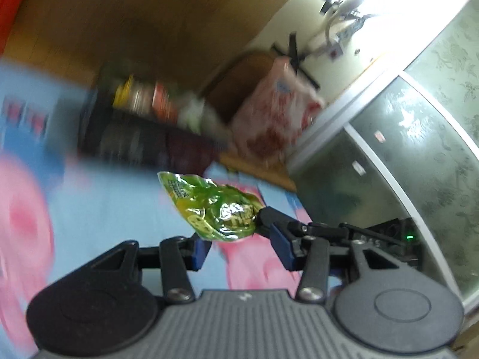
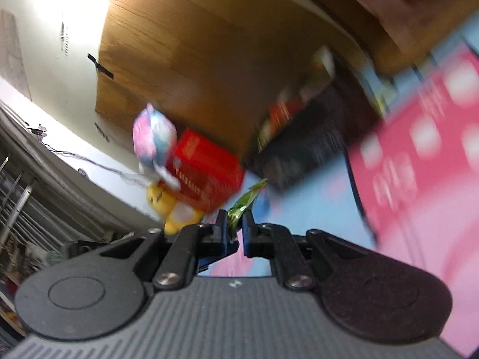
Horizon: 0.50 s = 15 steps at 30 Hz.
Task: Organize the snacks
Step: 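Lift the pickle pouch with the left gripper and carry it into the tin box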
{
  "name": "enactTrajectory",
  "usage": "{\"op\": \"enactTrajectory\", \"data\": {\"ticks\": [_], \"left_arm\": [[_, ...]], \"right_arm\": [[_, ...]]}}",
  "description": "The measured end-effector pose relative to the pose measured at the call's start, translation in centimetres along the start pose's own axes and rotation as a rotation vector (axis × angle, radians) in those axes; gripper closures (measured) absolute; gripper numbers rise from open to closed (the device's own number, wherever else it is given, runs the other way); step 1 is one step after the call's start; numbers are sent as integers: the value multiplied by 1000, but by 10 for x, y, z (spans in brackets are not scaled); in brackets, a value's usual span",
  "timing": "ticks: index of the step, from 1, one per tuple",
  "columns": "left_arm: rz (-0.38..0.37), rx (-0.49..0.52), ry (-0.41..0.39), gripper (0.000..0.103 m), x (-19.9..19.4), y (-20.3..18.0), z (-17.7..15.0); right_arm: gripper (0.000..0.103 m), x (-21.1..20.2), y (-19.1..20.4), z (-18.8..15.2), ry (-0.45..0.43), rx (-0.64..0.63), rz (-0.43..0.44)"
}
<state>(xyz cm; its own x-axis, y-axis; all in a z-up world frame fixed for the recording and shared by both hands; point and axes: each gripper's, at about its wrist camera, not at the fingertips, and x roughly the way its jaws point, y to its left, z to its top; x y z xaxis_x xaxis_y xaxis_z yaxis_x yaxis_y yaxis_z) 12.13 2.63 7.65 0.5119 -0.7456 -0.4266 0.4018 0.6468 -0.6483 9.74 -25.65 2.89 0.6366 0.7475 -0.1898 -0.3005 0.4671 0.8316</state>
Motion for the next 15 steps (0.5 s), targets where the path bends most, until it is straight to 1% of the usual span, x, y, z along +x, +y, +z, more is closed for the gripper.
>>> {"op": "enactTrajectory", "data": {"ticks": [3,5,8,9,10,11,12,13,14,15], "left_arm": [[60,38,-58,59,16,4,42],[86,28,-88,57,26,14,66],[139,-5,-105,52,45,34,90],[162,-12,-101,50,52,40,95],[193,-15,-93,45,59,45,98],[227,-14,-85,39,65,48,100],[258,-9,-79,37,70,51,99],[274,2,-78,34,72,51,97],[276,18,-81,31,72,50,95],[276,34,-87,29,70,48,92]], "right_arm": [[91,36,12,37,-32,-80,-33],[91,61,17,56,-41,-136,-73],[90,92,13,73,-35,-197,-133],[89,102,10,75,-34,-223,-163],[88,108,7,74,-33,-251,-189],[87,117,6,74,-33,-289,-234],[86,123,5,72,-39,-326,-289],[84,125,4,70,-43,-349,-321],[78,125,4,67,-47,-367,-328],[71,123,4,65,-59,-376,-322]]}}
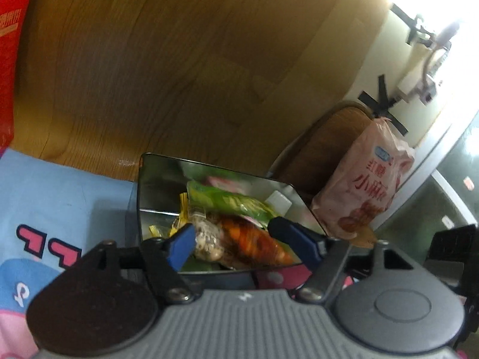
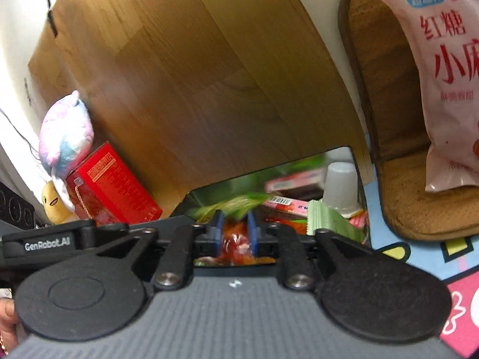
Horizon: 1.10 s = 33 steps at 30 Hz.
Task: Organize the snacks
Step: 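Open the left gripper to release the pouch and withdraw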
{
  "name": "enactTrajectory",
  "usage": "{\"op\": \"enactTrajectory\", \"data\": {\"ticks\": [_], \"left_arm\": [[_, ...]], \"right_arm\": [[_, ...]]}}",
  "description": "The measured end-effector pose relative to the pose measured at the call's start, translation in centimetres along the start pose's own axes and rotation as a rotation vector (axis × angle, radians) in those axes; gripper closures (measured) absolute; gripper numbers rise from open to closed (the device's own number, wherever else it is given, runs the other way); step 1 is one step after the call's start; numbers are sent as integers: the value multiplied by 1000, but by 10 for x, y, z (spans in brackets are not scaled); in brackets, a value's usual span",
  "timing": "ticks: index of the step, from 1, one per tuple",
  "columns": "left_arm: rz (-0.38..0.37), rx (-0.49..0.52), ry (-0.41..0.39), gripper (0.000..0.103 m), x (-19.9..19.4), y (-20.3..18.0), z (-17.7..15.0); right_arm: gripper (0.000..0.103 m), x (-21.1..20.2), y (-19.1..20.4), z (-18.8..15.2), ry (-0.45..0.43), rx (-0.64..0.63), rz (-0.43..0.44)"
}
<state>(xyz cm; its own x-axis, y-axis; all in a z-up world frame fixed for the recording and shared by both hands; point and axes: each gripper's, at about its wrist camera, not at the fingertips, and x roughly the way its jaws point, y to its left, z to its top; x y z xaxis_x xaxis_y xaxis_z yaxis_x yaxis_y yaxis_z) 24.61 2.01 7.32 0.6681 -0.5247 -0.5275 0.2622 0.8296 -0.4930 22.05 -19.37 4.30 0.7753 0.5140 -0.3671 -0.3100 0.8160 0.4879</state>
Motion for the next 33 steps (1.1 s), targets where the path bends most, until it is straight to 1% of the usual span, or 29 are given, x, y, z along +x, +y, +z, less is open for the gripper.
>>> {"op": "enactTrajectory", "data": {"ticks": [2,6,7,9,10,11,13,15,18,22,23,28,30,33], "left_arm": [[17,27,-25,27,-8,-3,-6],[48,61,-64,27,-30,-13,-16],[54,76,-72,26,-37,-17,-21],[74,114,-95,23,-52,-28,-30],[85,136,-108,19,-60,-34,-37],[99,157,-121,15,-68,-40,-45],[145,192,-142,9,-83,-51,-61],[208,222,-150,8,-94,-59,-80],[282,242,-138,6,-105,-65,-107],[334,265,-102,3,-112,-69,-140],[345,276,-93,2,-113,-71,-148],[375,287,-47,0,-119,-73,-176],[388,285,-30,0,-120,-73,-184],[397,268,-20,0,-123,-72,-191]], "right_arm": [[66,-13,0,-6,-45,-10,-12],[66,-44,0,-22,-91,8,-7],[66,-54,-3,-21,-98,15,-4],[66,-72,-1,-34,-118,21,-8],[66,-81,0,-42,-130,21,-12],[66,-92,2,-52,-145,20,-19],[65,-110,5,-68,-164,27,-32],[65,-123,11,-83,-173,48,-48],[65,-141,10,-110,-156,74,-83],[65,-155,16,-140,-111,68,-107],[63,-158,18,-146,-102,65,-107],[62,-169,28,-168,-80,40,-99],[59,-171,30,-173,-72,31,-100],[56,-174,31,-178,-68,30,-100]]}}
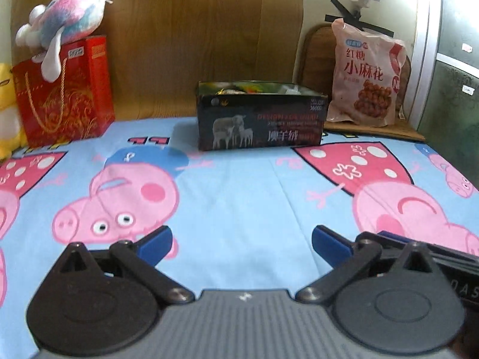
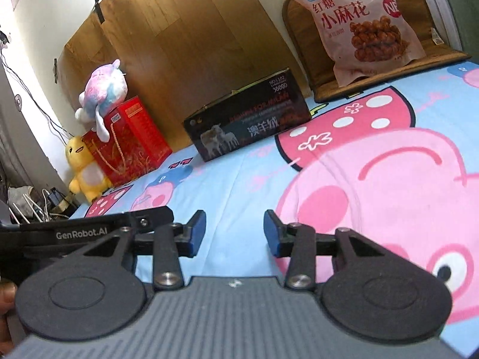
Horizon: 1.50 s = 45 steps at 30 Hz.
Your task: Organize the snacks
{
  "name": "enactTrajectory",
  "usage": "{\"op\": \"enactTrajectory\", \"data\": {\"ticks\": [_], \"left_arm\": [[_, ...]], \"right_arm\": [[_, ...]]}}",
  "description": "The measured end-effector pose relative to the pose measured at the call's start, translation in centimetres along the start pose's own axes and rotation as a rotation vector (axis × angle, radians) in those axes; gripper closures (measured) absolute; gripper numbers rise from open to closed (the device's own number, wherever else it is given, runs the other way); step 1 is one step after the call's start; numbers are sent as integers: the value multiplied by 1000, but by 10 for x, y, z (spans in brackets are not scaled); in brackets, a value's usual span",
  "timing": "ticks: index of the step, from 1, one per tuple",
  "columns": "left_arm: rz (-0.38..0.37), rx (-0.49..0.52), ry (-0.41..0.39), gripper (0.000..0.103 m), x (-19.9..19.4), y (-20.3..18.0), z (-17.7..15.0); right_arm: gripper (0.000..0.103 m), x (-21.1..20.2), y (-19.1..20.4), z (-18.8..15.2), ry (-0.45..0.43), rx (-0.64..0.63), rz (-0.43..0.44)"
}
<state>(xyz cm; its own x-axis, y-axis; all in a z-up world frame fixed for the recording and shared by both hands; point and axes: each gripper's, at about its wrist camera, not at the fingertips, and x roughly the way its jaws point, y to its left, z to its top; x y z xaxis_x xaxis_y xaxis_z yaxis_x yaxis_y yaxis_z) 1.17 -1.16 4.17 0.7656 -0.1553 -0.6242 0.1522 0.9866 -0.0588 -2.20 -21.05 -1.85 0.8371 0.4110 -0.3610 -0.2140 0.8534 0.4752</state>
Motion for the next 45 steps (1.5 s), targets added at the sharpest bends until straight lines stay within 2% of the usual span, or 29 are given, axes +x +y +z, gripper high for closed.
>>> {"op": "enactTrajectory", "data": {"ticks": [5,10,12,19,25,30,41,45], "left_arm": [[25,-18,9,0,-5,1,-5],[59,-22,11,0,-9,2,-7],[86,-13,7,0,-11,1,-6],[167,57,-33,0,-16,-7,-6],[191,70,-46,0,-18,-10,-7],[245,82,-60,0,-18,-10,-6],[288,87,-70,0,-16,-11,-9],[282,79,-56,0,-14,-8,-9]], "right_arm": [[49,-6,2,-1,-9,-3,-4],[47,-7,-2,-2,-5,21,-8],[41,-7,-3,-3,-1,35,-10],[39,-6,-6,-5,2,51,-21],[39,-5,-7,-5,2,55,-24],[38,-5,-7,-5,-1,54,-25],[38,-5,-9,-6,-9,69,-16],[38,-6,-10,-6,-13,75,-14]]}}
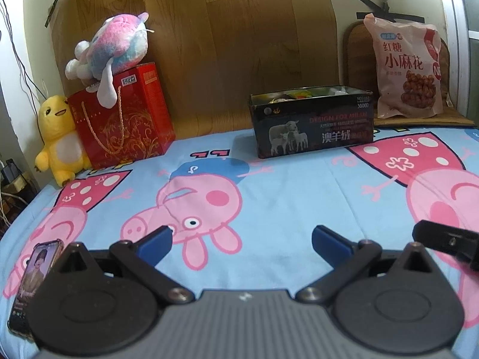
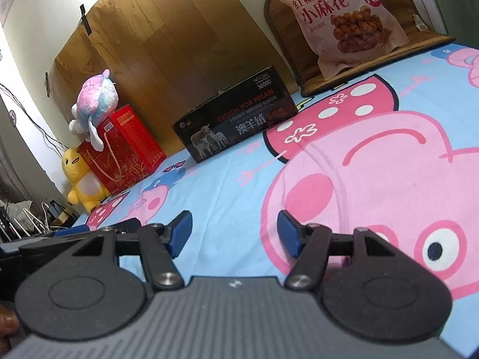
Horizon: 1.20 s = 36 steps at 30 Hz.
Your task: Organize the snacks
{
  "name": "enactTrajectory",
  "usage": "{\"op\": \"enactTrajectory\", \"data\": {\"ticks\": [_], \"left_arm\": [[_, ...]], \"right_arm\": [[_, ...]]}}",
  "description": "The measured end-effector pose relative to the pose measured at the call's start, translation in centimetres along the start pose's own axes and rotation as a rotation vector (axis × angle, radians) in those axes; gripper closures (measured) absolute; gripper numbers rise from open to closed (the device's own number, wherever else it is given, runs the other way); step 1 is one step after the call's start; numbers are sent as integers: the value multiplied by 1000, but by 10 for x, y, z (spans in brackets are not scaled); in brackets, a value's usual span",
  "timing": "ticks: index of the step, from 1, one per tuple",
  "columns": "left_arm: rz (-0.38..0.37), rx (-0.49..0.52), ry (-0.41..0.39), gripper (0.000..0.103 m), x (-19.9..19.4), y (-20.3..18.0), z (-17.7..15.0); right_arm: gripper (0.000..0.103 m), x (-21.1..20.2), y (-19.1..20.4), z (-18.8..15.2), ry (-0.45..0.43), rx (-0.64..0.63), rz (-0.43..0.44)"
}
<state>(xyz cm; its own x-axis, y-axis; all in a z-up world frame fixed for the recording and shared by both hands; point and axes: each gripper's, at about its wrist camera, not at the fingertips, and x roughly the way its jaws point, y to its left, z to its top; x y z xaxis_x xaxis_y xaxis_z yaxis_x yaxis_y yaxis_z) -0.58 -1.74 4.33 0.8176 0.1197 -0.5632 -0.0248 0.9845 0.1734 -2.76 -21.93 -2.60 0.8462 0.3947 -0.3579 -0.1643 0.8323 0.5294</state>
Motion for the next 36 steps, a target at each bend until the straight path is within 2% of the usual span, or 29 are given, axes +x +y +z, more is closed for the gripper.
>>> {"op": "enactTrajectory", "data": {"ticks": [9,20,36], "left_arm": [[-26,-34,54,0,6,6,-2],[-54,-35,62,0,4,7,-1],[-27,-33,107,0,7,8,-2]], "right_arm": [[38,0,0,0,-2,4,0],[37,-1,-1,0,-3,14,6],[37,-1,-3,-1,-4,21,10]]}}
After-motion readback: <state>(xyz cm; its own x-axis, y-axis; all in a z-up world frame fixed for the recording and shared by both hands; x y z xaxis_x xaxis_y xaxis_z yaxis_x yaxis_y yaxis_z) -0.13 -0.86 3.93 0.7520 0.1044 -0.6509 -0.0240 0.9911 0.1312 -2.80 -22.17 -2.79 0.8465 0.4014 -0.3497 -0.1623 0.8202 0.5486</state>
